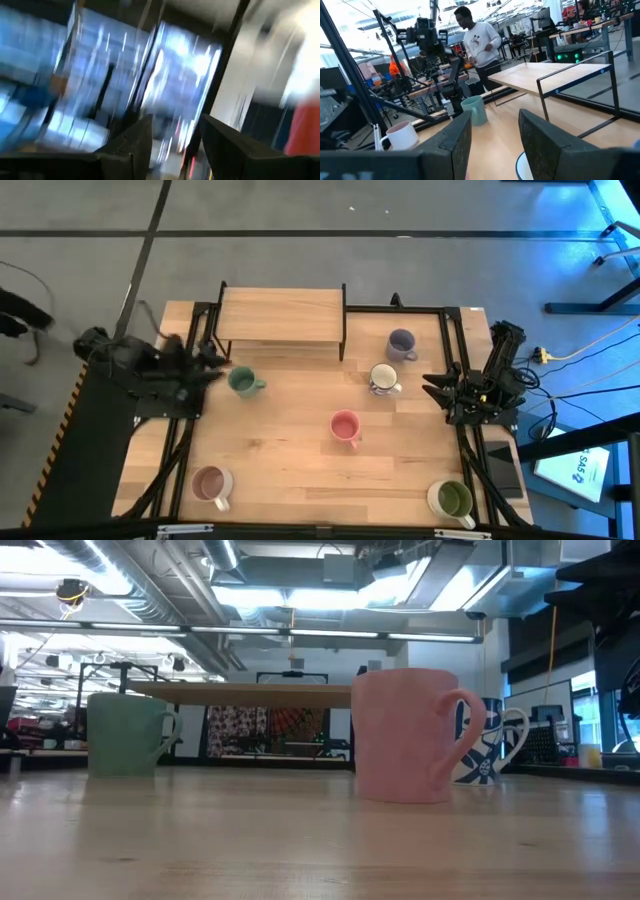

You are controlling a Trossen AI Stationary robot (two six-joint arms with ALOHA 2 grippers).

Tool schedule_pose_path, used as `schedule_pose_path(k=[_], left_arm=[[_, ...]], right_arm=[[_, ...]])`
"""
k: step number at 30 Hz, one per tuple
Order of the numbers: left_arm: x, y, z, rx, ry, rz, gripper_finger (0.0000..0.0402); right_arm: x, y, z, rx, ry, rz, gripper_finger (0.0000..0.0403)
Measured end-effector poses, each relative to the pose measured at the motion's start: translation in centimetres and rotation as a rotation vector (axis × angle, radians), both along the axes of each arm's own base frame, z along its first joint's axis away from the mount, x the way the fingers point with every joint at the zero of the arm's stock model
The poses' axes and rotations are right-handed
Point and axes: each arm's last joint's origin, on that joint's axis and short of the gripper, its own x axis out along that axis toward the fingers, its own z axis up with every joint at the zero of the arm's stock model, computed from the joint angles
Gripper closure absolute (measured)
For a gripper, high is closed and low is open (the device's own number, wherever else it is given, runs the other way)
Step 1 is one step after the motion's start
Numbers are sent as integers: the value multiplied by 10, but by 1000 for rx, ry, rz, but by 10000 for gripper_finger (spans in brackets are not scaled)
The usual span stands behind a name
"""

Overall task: Place coffee mugs
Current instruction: Put the light blue mug on the shelf

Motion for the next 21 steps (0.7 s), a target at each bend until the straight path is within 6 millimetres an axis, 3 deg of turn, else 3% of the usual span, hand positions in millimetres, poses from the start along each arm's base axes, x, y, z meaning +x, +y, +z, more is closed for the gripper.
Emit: schedule_pose_path(k=[4, 9, 16, 21], left_arm=[[23, -11, -4, 43, 437, -11, 227], [36, -16, -22, 95, 882, 52, 226], [39, -18, -59, 202, 1182, 30, 227], [42, -11, -64, 232, 1201, 90, 227]], right_arm=[[0, 0, -1, -20, 9, -1, 251], [1, 1, -3, -51, 23, 7, 251], [1, 2, -4, -62, 26, 15, 251], [1, 3, -6, -92, 44, 14, 251]])
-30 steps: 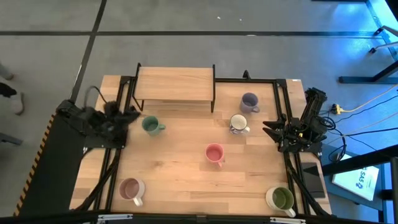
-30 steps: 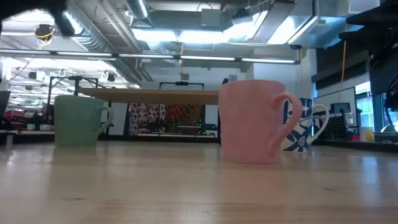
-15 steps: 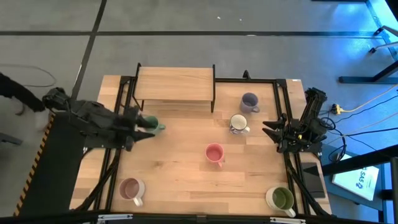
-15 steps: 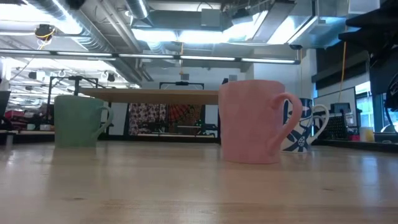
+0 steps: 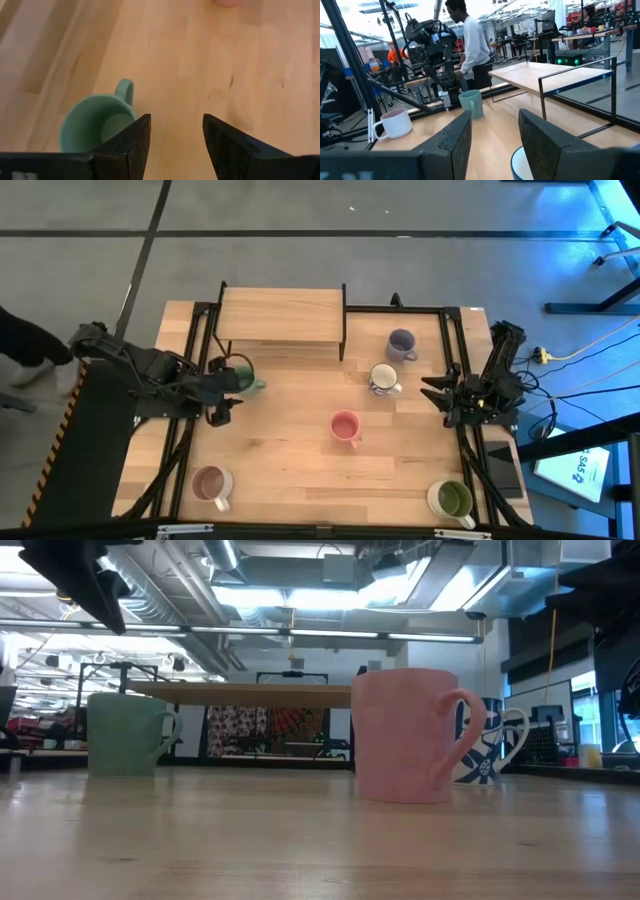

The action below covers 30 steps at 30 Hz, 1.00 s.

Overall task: Place coffee mugs
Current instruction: Put the light blue mug on the shelf

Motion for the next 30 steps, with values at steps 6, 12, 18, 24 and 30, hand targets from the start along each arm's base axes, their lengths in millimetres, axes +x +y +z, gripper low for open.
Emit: schedule_pose_path(k=[6, 12, 18, 24, 30], left_arm=[[4, 11, -2, -30, 49, -59, 224], [12, 22, -7, -37, 110, -114, 207], [22, 31, -25, 10, 212, -116, 200], [23, 37, -49, 5, 305, -80, 201], [25, 41, -49, 7, 305, -52, 214]], right_arm=[[0, 0, -1, -6, 12, -24, 214], [0, 0, -1, -11, 14, -22, 143], [0, 0, -2, -21, 19, -14, 121], [0, 0, -3, -24, 20, -13, 121], [0, 0, -3, -30, 24, -13, 120]])
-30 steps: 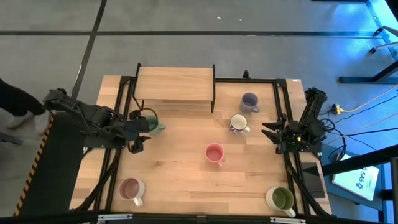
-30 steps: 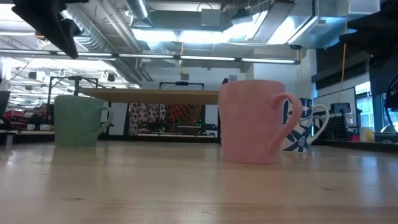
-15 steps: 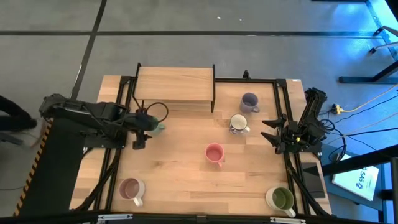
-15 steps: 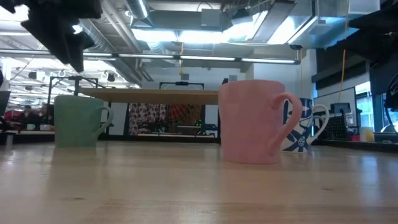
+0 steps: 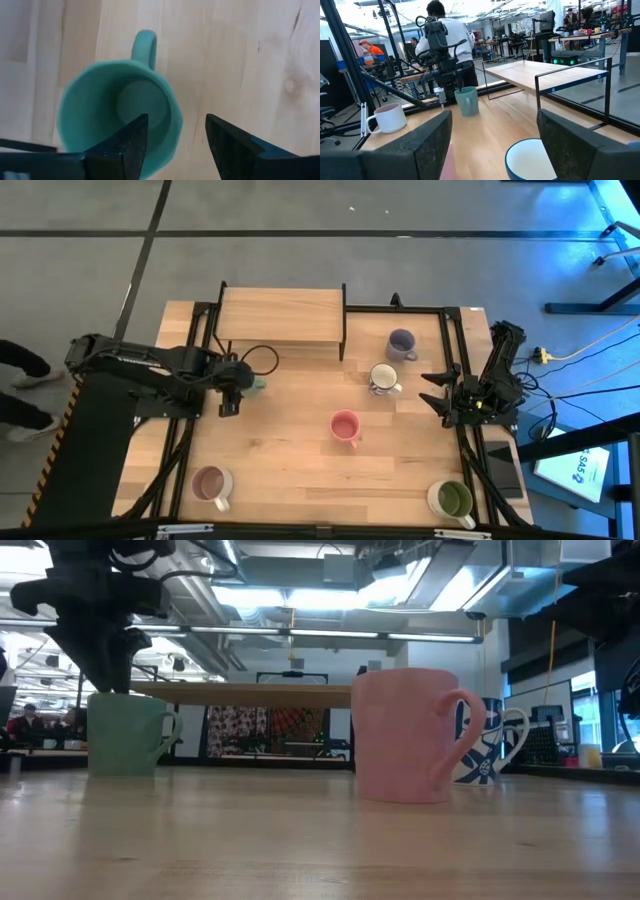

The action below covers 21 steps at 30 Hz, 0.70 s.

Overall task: Place coffee mugs
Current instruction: Put the light blue mug on the shelf

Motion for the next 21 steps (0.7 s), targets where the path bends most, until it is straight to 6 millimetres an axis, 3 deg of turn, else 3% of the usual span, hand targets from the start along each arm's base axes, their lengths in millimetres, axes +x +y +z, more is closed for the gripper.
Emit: schedule_pose_path(k=[4, 14, 17, 21], left_arm=[[3, 3, -3, -8, 24, 13, 236], [20, 7, -27, -51, 166, 5, 246], [23, 7, -31, -43, 193, 8, 281], [24, 7, -32, -44, 196, 15, 375]], right_arm=[[0, 0, 0, 0, 0, 0, 120], [0, 0, -1, -14, 8, 0, 120], [0, 0, -1, -14, 8, 0, 120], [0, 0, -1, -15, 8, -1, 120]])
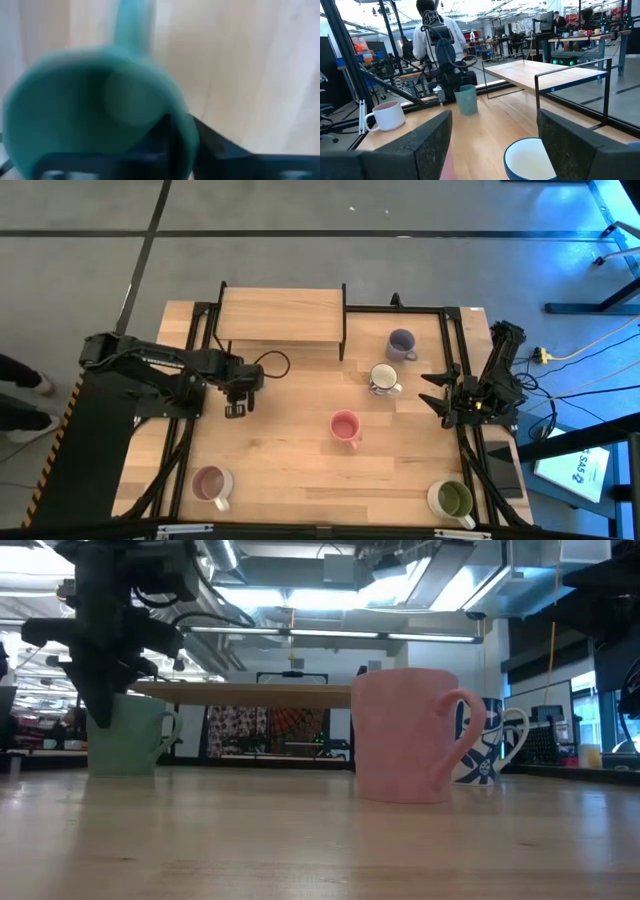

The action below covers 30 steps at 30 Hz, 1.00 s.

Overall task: Place coffee mugs
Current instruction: Put the light blue mug on the shelf

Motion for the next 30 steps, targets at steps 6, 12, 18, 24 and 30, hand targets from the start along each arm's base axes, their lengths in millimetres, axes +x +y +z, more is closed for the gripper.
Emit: schedule_pose_path(k=[6, 12, 18, 24, 30], left_arm=[[5, 0, 9, 1, -41, 88, 383], [22, -1, 44, -51, -170, 162, 383], [41, -1, 100, -82, -356, 182, 383], [62, 6, 159, 27, -492, 186, 383], [92, 36, 186, 130, -467, 203, 383]], right_arm=[[0, 0, 0, -1, 1, 0, 120], [0, 0, -1, -6, 4, -1, 120], [0, 0, -1, -7, 4, -1, 120], [0, 0, -2, -24, 14, -3, 120], [0, 0, -3, -32, 20, -8, 120]])
